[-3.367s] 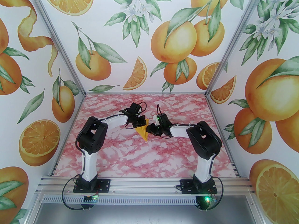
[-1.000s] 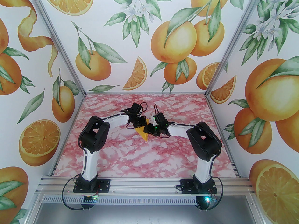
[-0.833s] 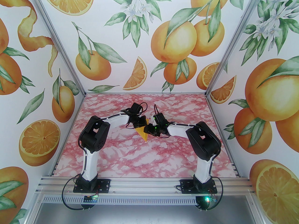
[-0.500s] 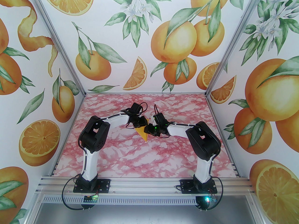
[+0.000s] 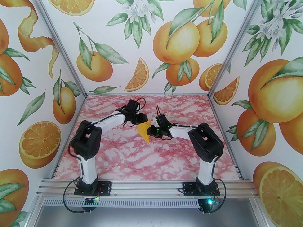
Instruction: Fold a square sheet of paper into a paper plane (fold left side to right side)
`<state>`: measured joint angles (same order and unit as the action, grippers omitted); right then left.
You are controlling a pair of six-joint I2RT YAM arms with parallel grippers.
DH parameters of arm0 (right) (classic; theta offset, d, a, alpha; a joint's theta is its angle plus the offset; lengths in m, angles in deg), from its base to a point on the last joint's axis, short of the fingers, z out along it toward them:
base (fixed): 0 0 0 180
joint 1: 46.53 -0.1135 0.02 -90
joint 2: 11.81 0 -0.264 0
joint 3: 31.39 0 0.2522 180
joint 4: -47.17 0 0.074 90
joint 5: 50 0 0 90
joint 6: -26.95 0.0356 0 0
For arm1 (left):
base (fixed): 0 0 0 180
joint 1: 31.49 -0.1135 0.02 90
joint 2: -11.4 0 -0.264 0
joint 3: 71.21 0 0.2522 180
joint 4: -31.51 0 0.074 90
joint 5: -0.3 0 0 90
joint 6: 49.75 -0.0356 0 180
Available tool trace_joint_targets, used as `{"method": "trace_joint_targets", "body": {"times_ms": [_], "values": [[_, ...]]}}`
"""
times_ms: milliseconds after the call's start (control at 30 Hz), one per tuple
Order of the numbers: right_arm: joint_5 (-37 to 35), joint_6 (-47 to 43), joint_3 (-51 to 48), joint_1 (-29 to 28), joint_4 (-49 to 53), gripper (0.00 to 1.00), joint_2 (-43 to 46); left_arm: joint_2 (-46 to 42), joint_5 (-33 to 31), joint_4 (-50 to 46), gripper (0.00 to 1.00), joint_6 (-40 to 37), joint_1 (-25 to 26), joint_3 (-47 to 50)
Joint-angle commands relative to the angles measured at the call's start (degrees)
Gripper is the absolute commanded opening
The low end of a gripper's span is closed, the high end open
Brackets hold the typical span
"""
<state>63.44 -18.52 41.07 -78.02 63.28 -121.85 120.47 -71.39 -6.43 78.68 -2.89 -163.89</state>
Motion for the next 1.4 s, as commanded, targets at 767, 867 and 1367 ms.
{"method": "trace_joint_targets", "body": {"times_ms": [767,867,1367], "values": [[1.36,2.16,-5.39,0.06,-4.68,0.25,-0.27,-6.58,2.44,11.38,0.17,3.8,2.22,15.68],[1.65,2.49,-5.8,0.1,-5.42,0.25,-0.27,-8.95,2.67,15.17,0.09,8.16,3.52,20.39],[3.01,2.55,-6.49,0.15,-6.61,0.25,-0.81,-9.42,1.96,40.26,0.04,26.02,9.07,34.0]]}}
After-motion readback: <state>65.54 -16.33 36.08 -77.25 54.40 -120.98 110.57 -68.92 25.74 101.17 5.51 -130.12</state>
